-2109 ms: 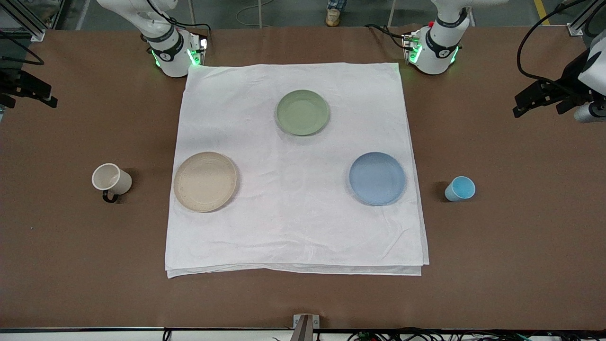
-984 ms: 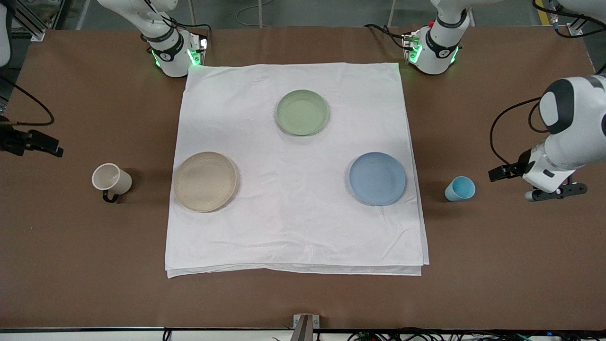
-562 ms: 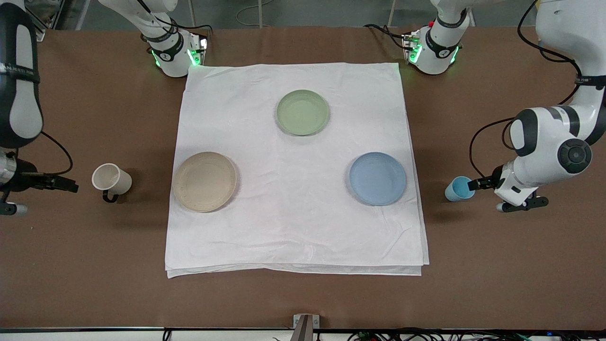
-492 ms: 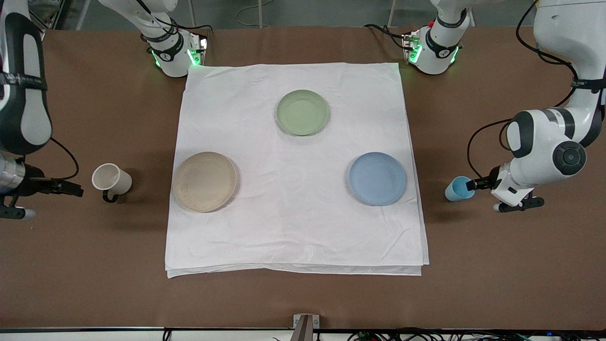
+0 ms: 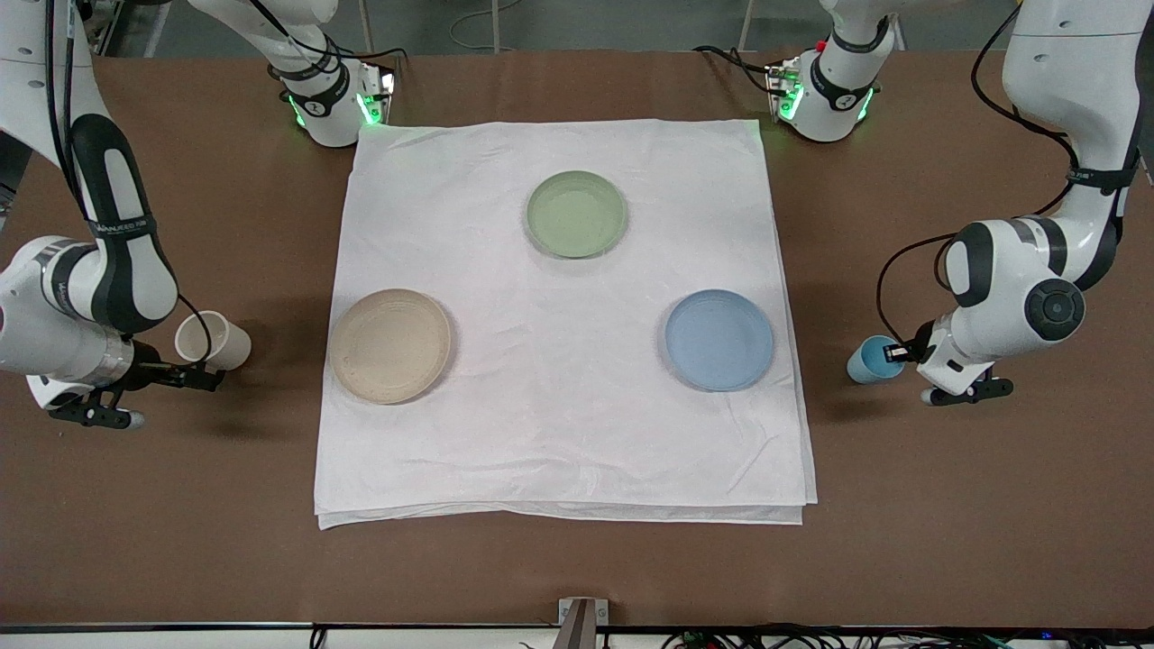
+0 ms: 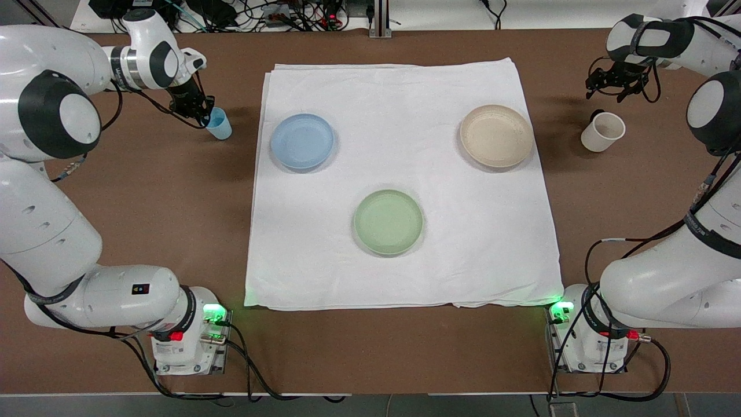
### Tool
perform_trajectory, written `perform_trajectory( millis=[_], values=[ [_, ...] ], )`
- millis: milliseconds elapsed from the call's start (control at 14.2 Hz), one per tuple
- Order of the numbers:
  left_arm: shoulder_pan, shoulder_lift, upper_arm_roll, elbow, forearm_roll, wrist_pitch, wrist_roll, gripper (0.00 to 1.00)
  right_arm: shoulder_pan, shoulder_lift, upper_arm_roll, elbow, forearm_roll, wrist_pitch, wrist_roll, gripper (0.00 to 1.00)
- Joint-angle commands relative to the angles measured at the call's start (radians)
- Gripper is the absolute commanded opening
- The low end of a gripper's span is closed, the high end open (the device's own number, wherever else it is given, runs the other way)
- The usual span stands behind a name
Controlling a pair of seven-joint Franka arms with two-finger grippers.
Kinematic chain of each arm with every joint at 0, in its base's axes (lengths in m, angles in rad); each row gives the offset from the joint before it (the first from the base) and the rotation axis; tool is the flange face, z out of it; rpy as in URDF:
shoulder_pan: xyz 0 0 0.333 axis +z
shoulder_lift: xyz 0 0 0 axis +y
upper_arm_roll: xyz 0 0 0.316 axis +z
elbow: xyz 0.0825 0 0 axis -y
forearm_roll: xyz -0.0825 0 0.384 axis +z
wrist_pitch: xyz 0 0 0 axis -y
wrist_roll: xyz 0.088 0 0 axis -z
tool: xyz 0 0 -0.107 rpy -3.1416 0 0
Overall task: Place blue cup in blue plate and white mug in gray plate
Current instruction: 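Lower the blue cup onto the blue plate with the left gripper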
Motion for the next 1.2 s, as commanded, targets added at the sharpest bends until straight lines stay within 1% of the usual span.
perform_trajectory(
  millis=[0, 141, 281, 422, 562, 633, 844, 914, 984, 1055, 1125],
  values=[
    [-0.011, -0.041, -0.039, 0.0, -0.015, -0.005, -0.027, 0.0, -0.009, -0.002, 0.011, -0.016, 0.018, -0.002, -0.008, 0.93],
    [-0.011, -0.081, -0.103, 0.01, -0.013, -0.011, -0.118, 0.0, -0.012, -0.002, 0.011, -0.033, 0.018, -0.004, -0.014, 0.83],
    [-0.011, -0.117, -0.183, 0.021, -0.011, -0.083, -0.25, 0.0, -0.012, -0.002, 0.011, -0.047, 0.018, -0.005, -0.017, 0.7],
    [-0.013, -0.119, -0.269, 0.03, 0.001, -0.092, -0.393, 0.0, -0.012, -0.002, 0.011, -0.047, 0.018, -0.014, -0.019, 0.64],
    [-0.02, -0.102, -0.318, 0.023, 0.004, -0.086, -0.506, 0.0, -0.016, -0.002, 0.009, -0.057, 0.018, -0.016, -0.037, 0.61],
    [-0.043, -0.095, -0.325, 0.023, 0.004, -0.085, -0.547, 0.0, -0.022, -0.002, 0.011, -0.057, 0.018, -0.016, -0.04, 0.6],
    [-0.103, -0.049, -0.325, 0.024, 0.004, -0.059, -0.634, 0.0, -0.029, -0.002, 0.009, -0.059, 0.018, -0.031, -0.055, 0.46],
    [-0.121, -0.026, -0.322, 0.023, 0.007, -0.048, -0.648, 0.0, -0.029, -0.002, 0.009, -0.059, 0.018, -0.031, -0.057, 0.39],
    [-0.125, -0.006, -0.323, 0.027, 0.011, -0.046, -0.66, 0.03, -0.029, -0.002, 0.009, -0.059, 0.018, -0.031, -0.057, 0.31],
    [-0.123, 0.005, -0.323, 0.03, 0.013, -0.046, -0.671, 0.05, -0.029, -0.002, 0.009, -0.059, 0.018, -0.034, -0.057, 0.19],
    [-0.123, 0.005, -0.323, 0.03, 0.013, -0.046, -0.673, 0.22, -0.029, -0.002, 0.009, -0.057, 0.018, -0.034, -0.057, 0.09]
  ],
)
